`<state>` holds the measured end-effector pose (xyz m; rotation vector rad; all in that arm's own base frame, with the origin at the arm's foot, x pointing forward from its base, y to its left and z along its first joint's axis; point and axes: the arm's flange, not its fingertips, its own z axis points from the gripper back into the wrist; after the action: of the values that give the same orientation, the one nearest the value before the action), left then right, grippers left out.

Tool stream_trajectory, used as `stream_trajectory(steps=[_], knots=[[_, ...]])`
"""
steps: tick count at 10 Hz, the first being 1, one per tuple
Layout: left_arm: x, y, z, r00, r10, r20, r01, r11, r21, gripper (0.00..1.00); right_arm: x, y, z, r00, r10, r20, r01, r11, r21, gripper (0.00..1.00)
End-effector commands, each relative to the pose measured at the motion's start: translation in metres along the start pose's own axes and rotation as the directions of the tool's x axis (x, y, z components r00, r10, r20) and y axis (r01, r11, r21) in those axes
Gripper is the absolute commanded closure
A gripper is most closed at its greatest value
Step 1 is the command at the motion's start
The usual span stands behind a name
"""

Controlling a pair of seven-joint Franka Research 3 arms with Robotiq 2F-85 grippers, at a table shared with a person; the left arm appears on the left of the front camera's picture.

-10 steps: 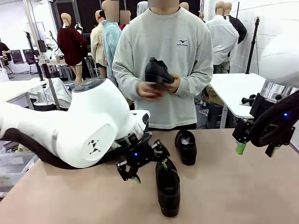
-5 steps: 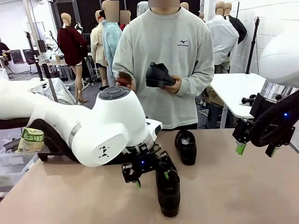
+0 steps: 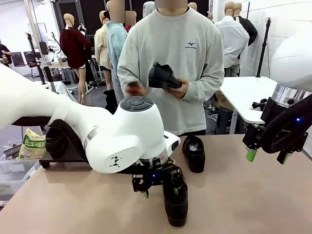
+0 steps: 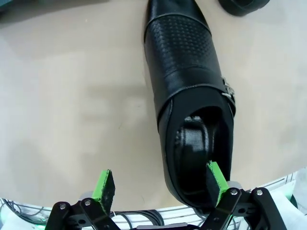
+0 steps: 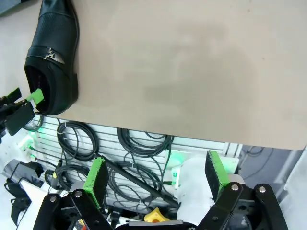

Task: Organize the shoes by placing them on the stand.
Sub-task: Place the Shoe from the middle of the table onto the Shoes Stand.

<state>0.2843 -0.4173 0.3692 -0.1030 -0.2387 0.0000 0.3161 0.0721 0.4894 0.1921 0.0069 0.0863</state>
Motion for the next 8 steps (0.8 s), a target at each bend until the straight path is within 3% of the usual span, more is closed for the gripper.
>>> stream_trajectory(steps=[1,2,3,7,8], knots=[[0.006,-0.017,-0.006,0.999,0.037,0.024,-0.038,0.999,0.029,0.0,0.001,-0.002,0.001,1.0,0.016,-0.004,-0.016,1.0,0.001,0.0],[0.007,-0.018,-0.01,0.999,0.043,0.008,-0.043,0.999,0.027,0.0,0.001,-0.002,0.001,1.0,0.016,-0.004,-0.016,1.0,0.001,0.0],[0.007,-0.019,-0.014,1.0,0.026,0.01,-0.026,0.999,0.029,0.13,0.001,-0.002,0.001,1.0,0.016,-0.004,-0.016,1.0,0.001,0.0],[0.005,-0.024,-0.02,0.999,0.023,-0.026,-0.023,0.999,0.027,0.87,0.001,-0.002,0.001,1.0,0.016,-0.004,-0.016,1.0,0.001,0.0],[0.005,-0.025,-0.02,0.999,0.022,-0.028,-0.021,0.999,0.026,1.0,0.001,-0.002,0.001,1.0,0.016,-0.004,-0.016,1.0,0.001,0.0]])
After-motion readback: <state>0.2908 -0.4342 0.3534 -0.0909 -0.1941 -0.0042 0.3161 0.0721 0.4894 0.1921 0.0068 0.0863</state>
